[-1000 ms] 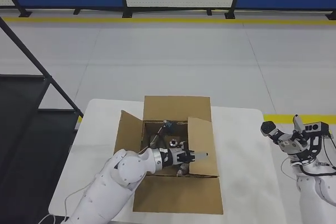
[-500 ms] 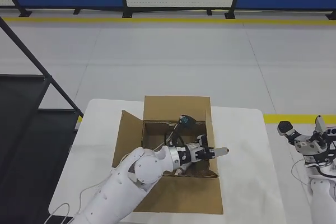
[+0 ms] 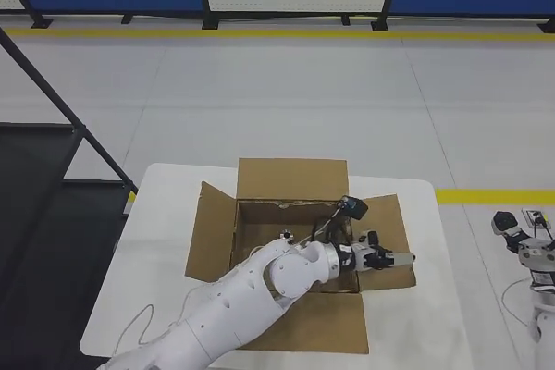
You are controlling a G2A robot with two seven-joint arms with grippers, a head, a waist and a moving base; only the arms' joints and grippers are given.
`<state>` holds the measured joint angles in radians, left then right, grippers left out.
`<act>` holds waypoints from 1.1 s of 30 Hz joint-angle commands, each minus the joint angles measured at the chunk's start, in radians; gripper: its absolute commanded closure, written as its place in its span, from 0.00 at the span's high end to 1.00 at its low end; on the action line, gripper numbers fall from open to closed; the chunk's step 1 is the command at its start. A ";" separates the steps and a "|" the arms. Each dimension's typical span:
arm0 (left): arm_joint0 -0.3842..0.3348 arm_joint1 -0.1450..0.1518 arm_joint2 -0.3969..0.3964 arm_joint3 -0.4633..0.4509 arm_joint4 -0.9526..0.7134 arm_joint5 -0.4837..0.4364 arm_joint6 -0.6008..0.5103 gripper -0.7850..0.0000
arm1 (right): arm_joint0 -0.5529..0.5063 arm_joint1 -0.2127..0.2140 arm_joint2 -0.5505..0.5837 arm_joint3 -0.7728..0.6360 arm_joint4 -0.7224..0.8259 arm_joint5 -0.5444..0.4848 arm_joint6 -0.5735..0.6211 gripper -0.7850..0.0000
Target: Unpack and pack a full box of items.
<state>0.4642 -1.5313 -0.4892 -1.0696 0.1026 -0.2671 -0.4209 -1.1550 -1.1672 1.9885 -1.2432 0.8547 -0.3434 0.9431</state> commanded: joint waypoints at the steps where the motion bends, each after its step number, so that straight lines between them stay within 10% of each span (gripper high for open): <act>1: -0.023 -0.027 0.025 0.049 -0.012 0.014 -0.028 1.00 | 0.000 0.002 0.003 0.009 0.005 -0.002 0.005 1.00; 17: -0.107 -0.148 0.076 0.260 0.025 0.096 -0.147 1.00 | 0.039 0.018 -0.002 0.083 0.024 0.004 0.055 1.00; 26: -0.080 -0.117 -0.011 0.201 0.055 0.071 -0.149 1.00 | 0.076 0.021 -0.047 0.089 0.011 0.008 0.052 1.00; 33: 0.048 -0.015 -0.213 -0.109 0.149 0.041 -0.105 1.00 | 0.102 0.019 -0.104 0.028 -0.027 0.005 0.007 1.00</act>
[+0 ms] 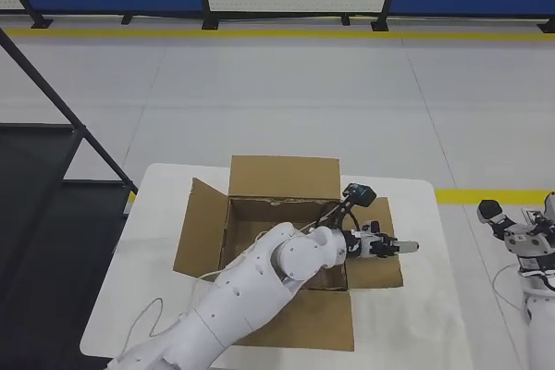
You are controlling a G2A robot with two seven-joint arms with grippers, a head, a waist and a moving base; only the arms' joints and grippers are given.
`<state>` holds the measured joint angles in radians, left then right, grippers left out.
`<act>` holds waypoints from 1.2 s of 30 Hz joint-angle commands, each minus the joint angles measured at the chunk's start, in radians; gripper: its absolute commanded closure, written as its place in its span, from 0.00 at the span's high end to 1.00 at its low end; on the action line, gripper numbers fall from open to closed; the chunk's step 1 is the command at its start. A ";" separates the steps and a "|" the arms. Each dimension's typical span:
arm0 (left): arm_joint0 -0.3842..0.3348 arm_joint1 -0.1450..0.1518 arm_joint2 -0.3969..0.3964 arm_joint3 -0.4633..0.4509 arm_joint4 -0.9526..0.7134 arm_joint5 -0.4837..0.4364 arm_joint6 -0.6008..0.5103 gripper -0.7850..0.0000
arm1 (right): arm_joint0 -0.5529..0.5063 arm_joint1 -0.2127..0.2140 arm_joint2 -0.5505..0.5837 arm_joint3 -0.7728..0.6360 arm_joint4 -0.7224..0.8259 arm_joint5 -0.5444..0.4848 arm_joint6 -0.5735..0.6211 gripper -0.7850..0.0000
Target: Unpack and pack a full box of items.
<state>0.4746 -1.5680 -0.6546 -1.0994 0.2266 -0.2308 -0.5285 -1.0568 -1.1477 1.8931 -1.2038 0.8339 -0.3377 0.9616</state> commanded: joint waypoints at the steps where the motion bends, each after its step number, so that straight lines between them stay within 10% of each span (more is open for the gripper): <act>1: 0.076 0.043 -0.094 -0.152 0.052 0.011 0.006 1.00 | 0.009 -0.001 -0.018 -0.024 -0.013 0.002 -0.023 1.00; 8: 0.476 0.165 -0.497 -0.723 0.172 0.040 -0.025 1.00 | 0.039 -0.007 -0.114 -0.145 -0.095 0.014 -0.082 1.00; 14: 0.744 0.207 -0.782 -0.979 0.142 0.003 -0.007 1.00 | 0.043 -0.012 -0.223 -0.281 -0.277 -0.006 -0.150 1.00; 27: 1.130 0.232 -1.216 -1.058 -0.093 -0.152 0.139 1.00 | 0.061 -0.029 -0.607 -0.484 -1.058 0.097 -0.263 1.00; 36: 1.198 0.236 -1.312 -1.028 -0.175 -0.203 0.151 1.00 | 0.064 -0.032 -0.639 -0.492 -1.092 0.124 -0.262 1.00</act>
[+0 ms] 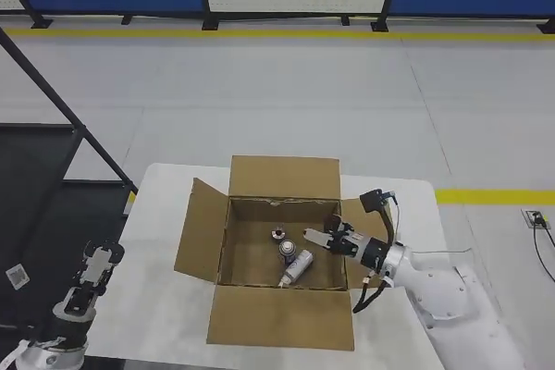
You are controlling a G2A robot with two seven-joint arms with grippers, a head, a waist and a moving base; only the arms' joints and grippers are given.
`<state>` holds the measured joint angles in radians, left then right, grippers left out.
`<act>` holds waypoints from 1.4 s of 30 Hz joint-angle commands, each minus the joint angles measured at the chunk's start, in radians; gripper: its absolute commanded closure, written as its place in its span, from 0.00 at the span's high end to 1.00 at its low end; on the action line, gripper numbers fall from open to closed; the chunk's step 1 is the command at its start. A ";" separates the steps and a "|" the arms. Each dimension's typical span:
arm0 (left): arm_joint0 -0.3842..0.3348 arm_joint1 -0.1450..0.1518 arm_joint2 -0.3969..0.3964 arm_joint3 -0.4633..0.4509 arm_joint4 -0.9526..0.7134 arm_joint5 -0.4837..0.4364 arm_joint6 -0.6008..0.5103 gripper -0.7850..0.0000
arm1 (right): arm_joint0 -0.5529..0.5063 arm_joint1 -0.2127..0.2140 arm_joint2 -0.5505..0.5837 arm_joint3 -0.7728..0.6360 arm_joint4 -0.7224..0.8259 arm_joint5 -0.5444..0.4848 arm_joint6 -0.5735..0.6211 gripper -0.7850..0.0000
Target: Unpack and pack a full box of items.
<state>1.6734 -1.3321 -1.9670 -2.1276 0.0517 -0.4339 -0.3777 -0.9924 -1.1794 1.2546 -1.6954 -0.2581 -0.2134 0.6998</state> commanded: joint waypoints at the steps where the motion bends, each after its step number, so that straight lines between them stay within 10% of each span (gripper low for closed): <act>1: 0.000 0.000 0.000 0.000 0.000 0.000 0.000 1.00 | 0.000 0.000 0.000 0.000 0.000 0.000 0.000 1.00; 7: 0.000 0.000 0.000 0.000 0.000 0.000 0.000 1.00 | 0.008 -0.001 -0.042 -0.020 -0.071 -0.003 0.017 1.00; 17: -0.044 0.016 0.043 0.089 -0.018 0.088 -0.139 1.00 | 0.284 -0.082 -0.484 0.073 -0.721 0.373 0.155 1.00; 28: -0.057 0.023 0.052 0.119 -0.027 0.097 -0.154 1.00 | 0.521 -0.213 -0.673 0.400 -0.646 0.452 0.366 1.00; 30: -0.057 0.023 0.052 0.119 -0.027 0.097 -0.154 1.00 | 0.541 -0.231 -0.687 0.442 -0.627 0.443 0.377 0.47; 42: -0.057 0.023 0.052 0.119 -0.027 0.097 -0.154 1.00 | 0.606 -0.304 -0.709 0.635 -0.578 0.445 0.366 0.00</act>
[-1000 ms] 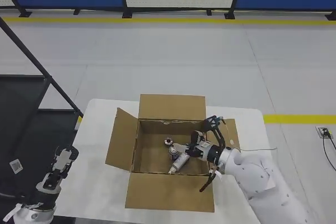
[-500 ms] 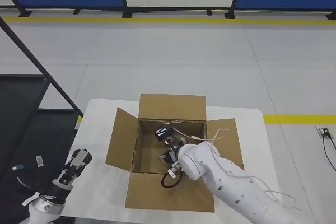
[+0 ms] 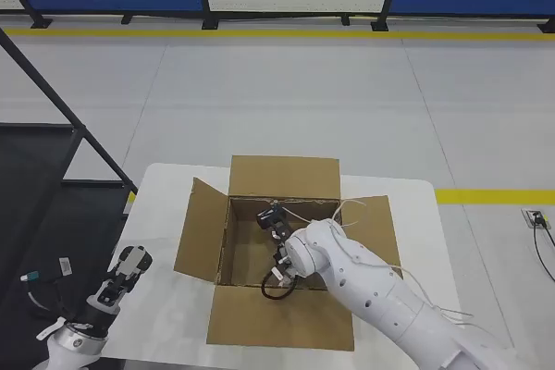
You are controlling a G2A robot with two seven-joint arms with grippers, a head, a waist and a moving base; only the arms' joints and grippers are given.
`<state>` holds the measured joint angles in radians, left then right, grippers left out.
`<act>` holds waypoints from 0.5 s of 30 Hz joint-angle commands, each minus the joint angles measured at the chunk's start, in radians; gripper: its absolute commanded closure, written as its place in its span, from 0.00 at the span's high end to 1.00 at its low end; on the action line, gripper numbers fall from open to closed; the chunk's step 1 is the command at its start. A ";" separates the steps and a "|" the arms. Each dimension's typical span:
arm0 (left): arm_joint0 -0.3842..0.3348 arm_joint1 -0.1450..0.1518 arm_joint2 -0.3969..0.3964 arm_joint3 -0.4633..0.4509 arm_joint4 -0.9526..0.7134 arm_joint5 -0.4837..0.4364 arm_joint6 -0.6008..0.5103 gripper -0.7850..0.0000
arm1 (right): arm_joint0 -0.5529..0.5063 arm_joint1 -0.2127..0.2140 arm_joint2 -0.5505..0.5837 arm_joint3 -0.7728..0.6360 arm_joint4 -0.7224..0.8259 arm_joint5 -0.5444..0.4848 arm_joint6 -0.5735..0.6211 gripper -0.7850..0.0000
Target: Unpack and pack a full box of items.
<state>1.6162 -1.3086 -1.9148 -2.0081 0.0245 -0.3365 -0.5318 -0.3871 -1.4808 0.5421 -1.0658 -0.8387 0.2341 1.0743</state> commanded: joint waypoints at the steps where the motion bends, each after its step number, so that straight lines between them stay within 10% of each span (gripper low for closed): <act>1: 0.000 0.000 0.000 0.000 0.000 0.000 0.000 1.00 | 0.001 -0.004 0.009 0.005 0.004 -0.007 -0.018 0.00; 7: 0.000 0.000 0.000 0.000 0.000 0.000 0.000 1.00 | -0.071 0.035 0.101 -0.163 -0.040 -0.020 -0.076 0.00; 15: 0.000 0.000 0.000 0.000 0.000 0.000 0.000 1.00 | -0.447 0.166 0.417 -0.813 -0.318 0.057 -0.051 0.00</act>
<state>1.6162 -1.3086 -1.9148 -2.0081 0.0245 -0.3365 -0.5318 -0.7678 -1.3265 0.9069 -1.7682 -1.1169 0.2792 1.0232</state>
